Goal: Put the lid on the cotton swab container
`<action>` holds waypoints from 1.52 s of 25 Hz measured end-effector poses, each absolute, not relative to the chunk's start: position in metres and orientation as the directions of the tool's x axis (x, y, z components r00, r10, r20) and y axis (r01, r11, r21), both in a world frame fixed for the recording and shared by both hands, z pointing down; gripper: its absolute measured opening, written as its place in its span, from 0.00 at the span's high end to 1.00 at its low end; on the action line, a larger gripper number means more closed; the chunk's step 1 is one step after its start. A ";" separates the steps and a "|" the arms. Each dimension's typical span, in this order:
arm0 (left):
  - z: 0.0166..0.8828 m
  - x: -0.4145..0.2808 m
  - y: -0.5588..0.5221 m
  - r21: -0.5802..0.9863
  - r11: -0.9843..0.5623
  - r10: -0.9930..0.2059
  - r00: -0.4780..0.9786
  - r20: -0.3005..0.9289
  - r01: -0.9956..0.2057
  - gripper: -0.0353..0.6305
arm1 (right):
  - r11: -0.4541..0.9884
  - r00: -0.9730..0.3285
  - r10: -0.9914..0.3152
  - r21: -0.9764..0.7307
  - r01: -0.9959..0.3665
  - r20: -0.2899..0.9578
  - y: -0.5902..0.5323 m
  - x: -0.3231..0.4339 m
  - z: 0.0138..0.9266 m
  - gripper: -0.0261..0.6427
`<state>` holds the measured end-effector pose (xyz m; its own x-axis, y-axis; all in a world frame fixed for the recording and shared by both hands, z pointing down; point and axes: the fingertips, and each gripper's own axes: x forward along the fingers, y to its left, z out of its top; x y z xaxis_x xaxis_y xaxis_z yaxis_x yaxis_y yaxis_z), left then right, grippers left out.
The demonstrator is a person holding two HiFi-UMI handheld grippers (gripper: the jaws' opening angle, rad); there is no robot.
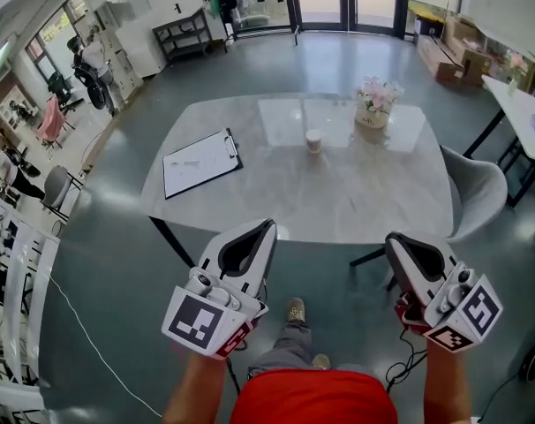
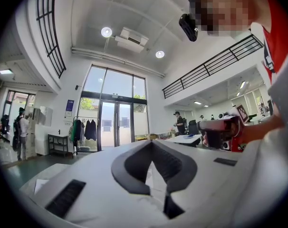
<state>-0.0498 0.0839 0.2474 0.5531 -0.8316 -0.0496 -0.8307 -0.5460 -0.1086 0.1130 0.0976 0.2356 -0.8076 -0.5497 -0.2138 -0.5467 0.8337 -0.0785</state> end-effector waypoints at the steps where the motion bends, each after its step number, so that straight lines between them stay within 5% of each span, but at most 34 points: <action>1: 0.248 -0.053 0.072 -0.112 -0.548 -0.829 0.556 -0.057 -0.829 0.92 | 0.831 -0.805 -0.554 -0.078 -0.551 -0.212 0.086 0.110 0.236 0.95; 21: 0.288 -0.076 -0.136 -0.094 -0.658 -0.753 0.653 0.075 -0.747 0.92 | 0.762 -0.752 -0.647 -0.100 -0.639 -0.123 -0.116 0.060 0.240 0.95; 38: 0.344 -0.046 -0.246 -0.110 -0.603 -0.795 0.587 0.152 -0.790 0.92 | 0.827 -0.828 -0.556 -0.138 -0.545 -0.066 -0.243 0.082 0.285 0.95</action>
<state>-0.0459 -0.2463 0.3443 0.5866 -0.7955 0.1519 -0.7898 -0.6034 -0.1101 0.0818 -0.2425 0.2853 -0.8284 -0.5562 -0.0655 -0.5445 0.8273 -0.1381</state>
